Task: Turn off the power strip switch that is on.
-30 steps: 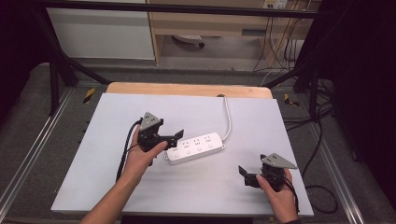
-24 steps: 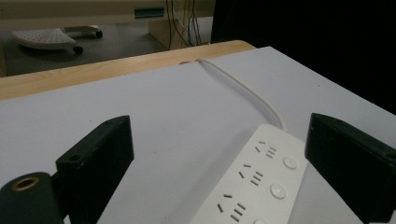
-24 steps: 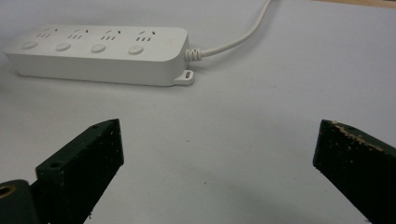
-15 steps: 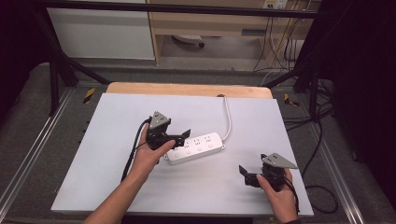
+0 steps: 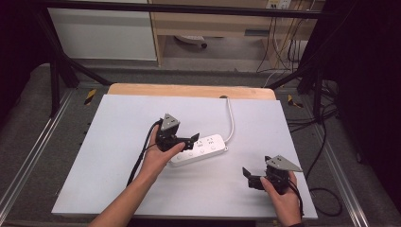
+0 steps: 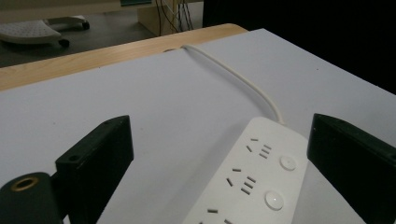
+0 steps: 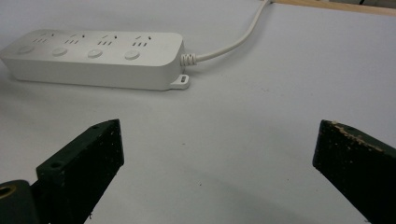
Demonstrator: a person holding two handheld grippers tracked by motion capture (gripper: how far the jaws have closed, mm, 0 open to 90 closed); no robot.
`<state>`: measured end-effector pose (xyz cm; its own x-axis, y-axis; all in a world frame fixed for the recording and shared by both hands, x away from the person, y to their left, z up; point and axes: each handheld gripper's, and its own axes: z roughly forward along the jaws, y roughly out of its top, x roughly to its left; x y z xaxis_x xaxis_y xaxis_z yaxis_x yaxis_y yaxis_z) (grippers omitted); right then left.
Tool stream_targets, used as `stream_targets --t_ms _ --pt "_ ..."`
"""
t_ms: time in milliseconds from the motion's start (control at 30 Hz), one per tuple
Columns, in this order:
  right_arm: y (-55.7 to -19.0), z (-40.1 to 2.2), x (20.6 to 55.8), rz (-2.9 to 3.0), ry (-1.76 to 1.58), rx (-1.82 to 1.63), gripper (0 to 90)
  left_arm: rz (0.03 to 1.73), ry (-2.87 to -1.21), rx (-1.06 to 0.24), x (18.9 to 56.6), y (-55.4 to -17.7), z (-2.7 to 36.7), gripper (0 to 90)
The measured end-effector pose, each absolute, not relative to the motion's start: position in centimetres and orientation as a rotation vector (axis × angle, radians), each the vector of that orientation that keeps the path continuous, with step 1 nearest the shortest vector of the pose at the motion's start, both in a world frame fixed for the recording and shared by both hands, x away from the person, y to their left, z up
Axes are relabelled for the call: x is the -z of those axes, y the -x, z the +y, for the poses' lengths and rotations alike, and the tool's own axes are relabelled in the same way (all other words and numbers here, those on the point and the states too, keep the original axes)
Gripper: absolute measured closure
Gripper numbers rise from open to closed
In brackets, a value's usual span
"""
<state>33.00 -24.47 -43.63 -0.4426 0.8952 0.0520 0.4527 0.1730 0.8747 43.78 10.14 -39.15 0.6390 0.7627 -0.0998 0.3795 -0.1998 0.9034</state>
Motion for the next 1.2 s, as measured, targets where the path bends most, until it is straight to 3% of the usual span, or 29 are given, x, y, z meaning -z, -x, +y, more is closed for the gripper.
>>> stream_targets --t_ms 700,967,1200 --pt "-33.1 -24.3 43.7 1.985 -1.263 -1.205 2.6 0.889 -1.894 -0.431 40.6 -44.1 8.5 12.5" --pt "-33.1 -24.3 43.7 1.986 -1.266 -1.207 2.5 0.870 -1.900 -0.424 41.0 -43.9 7.6 21.4" --pt "-33.1 -24.3 43.7 1.993 -1.264 -1.206 2.5 0.850 -1.899 -0.398 41.0 -43.6 7.0 34.3"
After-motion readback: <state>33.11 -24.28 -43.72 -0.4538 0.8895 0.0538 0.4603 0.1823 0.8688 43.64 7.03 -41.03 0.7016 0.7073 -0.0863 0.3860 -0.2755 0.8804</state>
